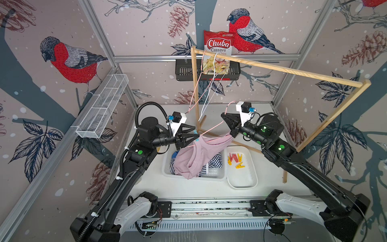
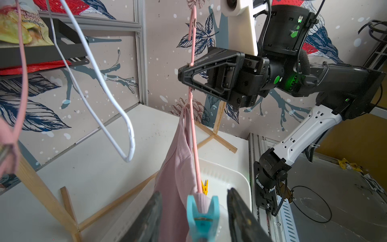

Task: Remove the clothespins securing tank tops to the hanger
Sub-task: Remove the clothespin from the hanger.

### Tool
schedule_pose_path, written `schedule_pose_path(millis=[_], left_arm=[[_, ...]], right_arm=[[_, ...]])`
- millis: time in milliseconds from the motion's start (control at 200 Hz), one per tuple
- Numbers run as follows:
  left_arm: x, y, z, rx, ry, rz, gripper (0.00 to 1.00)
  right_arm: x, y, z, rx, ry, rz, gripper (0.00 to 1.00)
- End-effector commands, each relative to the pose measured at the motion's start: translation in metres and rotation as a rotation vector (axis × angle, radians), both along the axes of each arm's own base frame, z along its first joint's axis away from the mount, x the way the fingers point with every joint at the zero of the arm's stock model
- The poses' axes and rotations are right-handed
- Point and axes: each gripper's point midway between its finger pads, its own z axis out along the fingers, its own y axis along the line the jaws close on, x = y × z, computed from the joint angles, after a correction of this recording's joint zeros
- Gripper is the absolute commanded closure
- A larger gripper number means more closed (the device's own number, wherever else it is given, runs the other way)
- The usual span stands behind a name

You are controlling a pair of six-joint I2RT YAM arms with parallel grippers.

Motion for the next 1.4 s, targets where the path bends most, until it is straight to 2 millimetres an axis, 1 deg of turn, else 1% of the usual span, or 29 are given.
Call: schedule_pose_path(millis=[0, 60, 135, 220, 305, 375, 385, 410, 495, 565, 645, 750, 826, 876, 976, 996, 1006, 1026, 1131, 1216, 1296, 1356, 1396], left_arm=[[-0.001, -0.001, 0.007, -0.013, -0.03, -0.003, 0.59], [-0.002, 0.0, 0.008, -0.014, -0.031, -0.004, 0.69], [-0.003, -0.001, 0.006, -0.011, -0.028, -0.009, 0.89], [-0.006, 0.0, 0.004, -0.005, -0.02, -0.018, 1.0], [-0.008, 0.001, 0.002, 0.0, -0.022, -0.014, 1.0], [-0.01, 0.003, 0.007, -0.006, -0.049, 0.001, 1.0], [-0.01, 0.003, 0.001, -0.001, -0.039, 0.004, 1.0], [-0.01, 0.004, -0.001, 0.0, -0.038, 0.011, 1.0], [-0.005, 0.012, 0.002, 0.0, -0.065, 0.089, 1.0], [0.0, 0.021, 0.01, -0.001, -0.102, 0.177, 1.0], [0.007, 0.038, 0.019, 0.006, -0.148, 0.307, 1.0], [0.016, 0.071, 0.034, 0.028, -0.219, 0.527, 1.0], [0.016, 0.096, 0.046, 0.011, -0.26, 0.671, 1.0], [0.013, 0.105, 0.051, 0.001, -0.275, 0.715, 1.0], [0.008, 0.105, 0.051, 0.003, -0.268, 0.709, 1.0], [0.008, 0.105, 0.05, 0.002, -0.261, 0.705, 1.0], [0.008, 0.105, 0.049, 0.001, -0.258, 0.704, 1.0], [0.007, 0.104, 0.048, 0.001, -0.252, 0.697, 1.0], [0.005, 0.1, 0.045, -0.012, -0.231, 0.671, 1.0], [-0.002, 0.099, 0.047, -0.033, -0.239, 0.653, 1.0], [-0.007, 0.101, 0.046, -0.033, -0.241, 0.65, 1.0], [-0.009, 0.102, 0.043, -0.023, -0.228, 0.653, 1.0], [-0.01, 0.102, 0.041, -0.019, -0.218, 0.649, 1.0]], right_arm=[[0.0, -0.002, 0.009, 0.012, -0.034, -0.011, 1.0], [0.002, -0.001, 0.006, 0.009, -0.028, -0.014, 1.0], [0.002, -0.001, 0.006, 0.012, -0.026, -0.014, 1.0], [0.002, -0.001, 0.008, 0.02, -0.027, -0.015, 1.0], [0.003, 0.0, 0.009, 0.028, -0.025, -0.015, 1.0], [0.004, 0.002, 0.008, 0.028, -0.018, -0.012, 1.0], [0.004, 0.002, 0.008, 0.028, -0.018, -0.011, 1.0], [0.005, 0.003, 0.007, 0.025, -0.014, -0.013, 1.0], [0.004, 0.007, 0.005, 0.017, -0.008, -0.017, 1.0], [0.003, 0.013, 0.001, 0.004, 0.005, -0.021, 1.0], [0.001, 0.021, -0.004, -0.015, 0.022, -0.031, 1.0], [-0.004, 0.034, -0.01, -0.051, 0.037, -0.055, 1.0], [-0.011, 0.045, -0.012, -0.075, 0.048, -0.06, 1.0], [-0.015, 0.052, -0.014, -0.097, 0.058, -0.072, 1.0], [-0.025, 0.07, -0.018, -0.169, 0.081, -0.1, 1.0], [-0.028, 0.071, -0.014, -0.176, 0.082, -0.104, 1.0], [-0.027, 0.076, -0.021, -0.2, 0.092, -0.105, 1.0], [-0.029, 0.082, -0.024, -0.221, 0.101, -0.106, 1.0], [-0.041, 0.103, -0.035, -0.296, 0.149, -0.094, 1.0], [-0.052, 0.119, -0.046, -0.324, 0.196, -0.062, 1.0], [-0.052, 0.124, -0.062, -0.335, 0.241, -0.052, 1.0], [-0.044, 0.121, -0.077, -0.332, 0.277, -0.066, 1.0], [-0.04, 0.12, -0.087, -0.323, 0.317, -0.042, 1.0]])
